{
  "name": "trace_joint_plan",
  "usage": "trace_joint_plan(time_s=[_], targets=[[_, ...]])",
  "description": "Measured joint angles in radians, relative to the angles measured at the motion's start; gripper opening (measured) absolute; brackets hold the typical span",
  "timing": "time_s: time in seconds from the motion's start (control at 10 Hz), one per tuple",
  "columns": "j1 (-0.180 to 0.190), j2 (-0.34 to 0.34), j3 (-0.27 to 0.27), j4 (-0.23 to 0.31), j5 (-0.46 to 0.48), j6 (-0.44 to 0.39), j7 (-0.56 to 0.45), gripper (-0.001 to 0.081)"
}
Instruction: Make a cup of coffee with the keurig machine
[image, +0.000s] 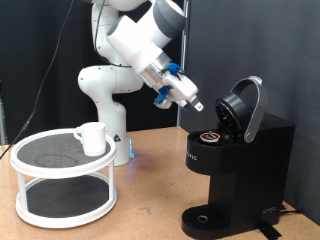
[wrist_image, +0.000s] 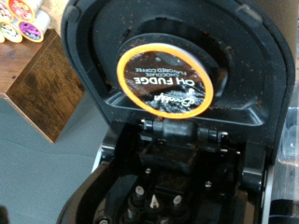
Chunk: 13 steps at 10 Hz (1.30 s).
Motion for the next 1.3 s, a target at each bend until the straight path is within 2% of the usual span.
trace_joint_plan(time_s=[0.3, 0.5, 0.6, 0.8, 1.0, 1.1, 1.3], targets=[[0.0, -0.006, -0.002, 0.004, 0.039, -0.018, -0.016, 0.0734], [0.0, -0.034, -0.007, 0.034, 0.11, -0.034, 0.038, 0.0734], [0.0, -0.044, -0.007, 0.057, 0.115, -0.05, 0.085, 0.0734], [-0.001, -0.047, -0.007, 0.123, 0.074, -0.111, 0.169, 0.0734], [-0.002, -0.034, -0.006, 0.213, -0.039, -0.227, 0.281, 0.0734], [-0.001, -0.026, -0.006, 0.254, -0.064, -0.262, 0.309, 0.0734], [-0.001, -0.004, 0.005, 0.327, -0.091, -0.275, 0.352, 0.0734]])
